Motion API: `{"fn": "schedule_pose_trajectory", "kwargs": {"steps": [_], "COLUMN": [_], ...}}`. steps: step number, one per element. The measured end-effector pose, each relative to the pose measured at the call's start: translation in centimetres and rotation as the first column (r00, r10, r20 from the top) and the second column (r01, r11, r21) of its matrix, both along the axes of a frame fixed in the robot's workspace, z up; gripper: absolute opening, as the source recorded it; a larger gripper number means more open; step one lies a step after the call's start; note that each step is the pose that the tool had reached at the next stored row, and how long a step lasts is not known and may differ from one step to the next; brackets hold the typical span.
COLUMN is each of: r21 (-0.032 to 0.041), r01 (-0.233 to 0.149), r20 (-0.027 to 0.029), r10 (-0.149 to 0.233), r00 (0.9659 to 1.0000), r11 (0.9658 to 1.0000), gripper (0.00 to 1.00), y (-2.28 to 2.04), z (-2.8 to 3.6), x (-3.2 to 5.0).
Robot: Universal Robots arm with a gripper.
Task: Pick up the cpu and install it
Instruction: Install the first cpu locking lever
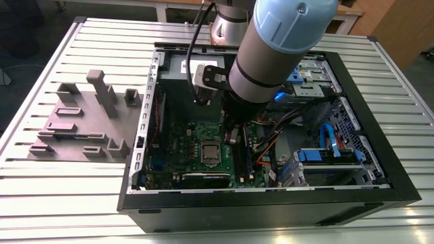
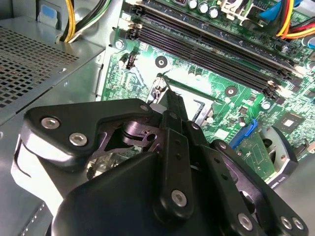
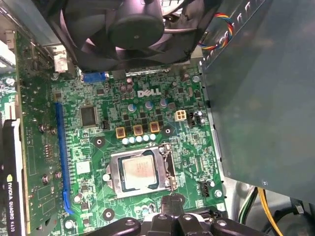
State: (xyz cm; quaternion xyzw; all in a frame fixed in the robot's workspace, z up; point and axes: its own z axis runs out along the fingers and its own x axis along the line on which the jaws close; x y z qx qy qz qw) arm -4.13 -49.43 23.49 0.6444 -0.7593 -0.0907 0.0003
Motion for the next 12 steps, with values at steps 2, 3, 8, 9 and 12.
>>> {"fn": "schedule_pose_trajectory", "kwargs": {"steps": [2, 3, 8, 9, 12], "r21": [-0.0002, -0.0002, -0.0066, -0.0139, -0.041], "r01": [-0.005, -0.006, -0.009, -0.01, -0.017], "r20": [0.0001, 0.0001, 0.0, 0.0, -0.0002], "r10": [0.005, 0.006, 0.009, 0.01, 0.017], "r00": [1.0, 1.0, 1.0, 1.0, 0.9999], "r11": [1.0, 1.0, 0.9999, 0.9999, 0.999], "gripper": [0.11, 0.11, 0.11, 0.11, 0.11], "y": [-0.3, -0.38, -0.56, -0.57, -0.58], "z": [-0.09, -0.13, -0.48, -0.49, -0.57], "x": [0.0, 0.01, 0.0, 0.01, 0.01]}}
